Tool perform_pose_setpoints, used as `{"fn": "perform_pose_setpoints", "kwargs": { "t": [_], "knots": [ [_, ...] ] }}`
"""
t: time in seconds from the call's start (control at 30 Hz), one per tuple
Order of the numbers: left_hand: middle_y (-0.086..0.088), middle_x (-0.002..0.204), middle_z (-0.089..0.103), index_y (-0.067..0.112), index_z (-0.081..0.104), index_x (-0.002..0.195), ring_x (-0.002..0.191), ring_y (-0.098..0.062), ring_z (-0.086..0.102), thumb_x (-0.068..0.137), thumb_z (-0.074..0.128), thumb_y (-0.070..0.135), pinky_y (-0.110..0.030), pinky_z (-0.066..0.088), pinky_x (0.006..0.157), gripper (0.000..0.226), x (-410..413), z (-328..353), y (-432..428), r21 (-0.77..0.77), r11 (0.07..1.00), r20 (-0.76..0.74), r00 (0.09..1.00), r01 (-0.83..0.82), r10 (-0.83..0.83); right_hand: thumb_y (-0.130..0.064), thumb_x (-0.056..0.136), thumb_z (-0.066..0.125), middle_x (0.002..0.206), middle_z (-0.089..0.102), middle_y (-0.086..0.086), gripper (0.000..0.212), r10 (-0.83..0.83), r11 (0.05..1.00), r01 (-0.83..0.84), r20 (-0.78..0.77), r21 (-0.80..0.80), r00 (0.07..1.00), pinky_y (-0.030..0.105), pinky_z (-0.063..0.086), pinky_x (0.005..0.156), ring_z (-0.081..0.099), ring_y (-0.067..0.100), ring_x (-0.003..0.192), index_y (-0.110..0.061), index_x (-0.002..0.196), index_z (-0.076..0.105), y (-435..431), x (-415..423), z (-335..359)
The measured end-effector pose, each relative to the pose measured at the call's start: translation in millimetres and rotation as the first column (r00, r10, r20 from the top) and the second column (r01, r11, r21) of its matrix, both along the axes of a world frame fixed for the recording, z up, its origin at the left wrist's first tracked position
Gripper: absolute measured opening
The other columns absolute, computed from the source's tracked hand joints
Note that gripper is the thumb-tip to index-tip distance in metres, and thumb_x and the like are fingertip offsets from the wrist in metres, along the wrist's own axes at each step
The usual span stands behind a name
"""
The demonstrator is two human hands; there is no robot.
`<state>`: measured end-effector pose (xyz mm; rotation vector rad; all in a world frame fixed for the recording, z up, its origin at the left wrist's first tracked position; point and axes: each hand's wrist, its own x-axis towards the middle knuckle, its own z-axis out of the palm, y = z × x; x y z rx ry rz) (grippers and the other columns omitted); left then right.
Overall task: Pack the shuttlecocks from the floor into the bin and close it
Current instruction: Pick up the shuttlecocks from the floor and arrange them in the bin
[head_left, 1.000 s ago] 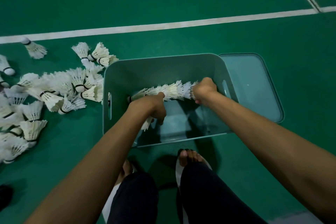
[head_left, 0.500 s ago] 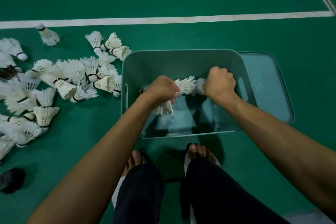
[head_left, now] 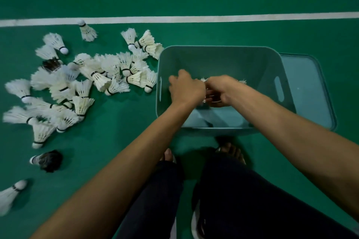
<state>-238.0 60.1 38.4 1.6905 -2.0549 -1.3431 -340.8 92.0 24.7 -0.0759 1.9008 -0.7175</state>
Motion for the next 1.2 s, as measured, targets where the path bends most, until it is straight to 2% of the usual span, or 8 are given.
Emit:
{"fn": "perform_pose_setpoints", "kwargs": {
  "t": [0.1,0.2,0.33,0.43,0.6,0.83,1.07,1.2],
  "knots": [
    [-0.005,0.121,0.067,0.018,0.069,0.117,0.11,-0.026,0.062,0.084,0.048,0.003,-0.04,0.051,0.091,0.042,12.9,32.4,6.2,-0.393,0.901,-0.004,0.98,0.183,-0.2,-0.004,0.093,0.05,0.067,0.046,0.006,0.02,0.158,0.982,-0.156,-0.012,0.103,0.987,0.026,0.045,0.055,0.045,0.017,0.054,-0.014,0.076,0.047,0.1,5.4,-16.0],
    [0.005,0.094,0.072,0.018,0.071,0.095,0.089,-0.017,0.065,0.076,0.045,-0.004,-0.035,0.054,0.074,0.04,26.3,52.0,-6.8,-0.511,0.859,-0.154,0.987,-0.036,-0.051,-0.008,0.096,0.056,0.063,0.041,0.004,0.019,0.267,0.957,-0.266,0.003,0.12,0.964,0.032,0.048,0.059,0.044,0.016,0.052,-0.011,0.08,0.047,-9.5,16.3,-33.9],
    [0.01,0.086,0.069,0.018,0.069,0.09,0.081,-0.009,0.063,0.073,0.042,-0.005,-0.028,0.048,0.064,0.039,48.9,34.6,-50.9,-0.436,0.84,-0.243,0.941,-0.322,0.235,0.0,0.093,0.066,0.066,0.053,0.012,0.01,0.25,0.961,-0.241,-0.049,0.131,0.967,0.031,0.05,0.046,0.048,0.02,0.048,-0.001,0.099,0.059,-27.6,25.8,-54.9],
    [0.007,0.088,0.07,0.019,0.072,0.091,0.08,-0.016,0.065,0.081,0.046,0.0,-0.028,0.049,0.061,0.034,73.0,-5.4,-87.0,-0.33,0.844,-0.082,0.903,-0.424,0.422,0.006,0.09,0.065,0.073,0.057,0.017,0.019,0.22,0.971,-0.211,-0.072,0.108,0.973,0.032,0.048,0.045,0.052,0.024,0.053,0.004,0.108,0.059,-33.1,25.9,-66.5],
    [-0.002,0.092,0.072,0.018,0.073,0.093,0.084,-0.025,0.067,0.084,0.053,0.004,-0.033,0.052,0.071,0.026,102.4,-63.5,-89.4,-0.171,0.894,0.136,0.888,-0.415,0.439,-0.009,0.09,0.069,0.074,0.067,0.013,0.014,0.278,0.958,-0.264,-0.142,0.108,0.95,0.029,0.049,0.051,0.06,0.022,0.056,0.0,0.101,0.068,-28.9,17.3,-66.3],
    [-0.006,0.107,0.07,0.015,0.069,0.104,0.099,-0.027,0.064,0.081,0.06,0.008,-0.031,0.048,0.077,0.026,132.4,-88.8,-67.0,-0.122,0.937,0.197,0.917,-0.328,0.347,-0.048,0.081,0.072,0.076,0.07,0.008,0.039,0.647,0.751,-0.546,-0.575,0.371,0.5,0.032,0.055,0.064,0.068,0.025,0.069,-0.011,0.075,0.067,-28.2,15.0,5.7],
    [-0.011,0.12,0.058,0.013,0.063,0.114,0.109,-0.031,0.057,0.077,0.065,0.015,-0.04,0.05,0.09,0.037,185.2,-79.3,-67.7,-0.21,0.942,0.26,0.913,-0.263,0.313,-0.032,0.083,0.064,0.073,0.071,0.006,0.021,0.159,0.783,-0.572,-0.81,-0.244,0.564,0.037,0.058,0.063,0.068,0.027,0.069,-0.012,0.078,0.069,-37.4,131.3,90.2],
    [-0.009,0.116,0.058,0.019,0.053,0.115,0.1,-0.03,0.051,0.083,0.04,0.052,-0.035,0.041,0.075,0.048,199.9,-91.0,-86.8,-0.333,0.936,0.369,0.899,-0.111,0.238,-0.025,0.092,0.06,0.091,0.061,0.001,0.012,0.269,0.674,-0.668,-0.738,-0.315,0.619,0.033,0.051,0.067,0.059,0.017,0.08,-0.013,0.093,0.059,-48.5,209.4,69.2]
  ]
}}
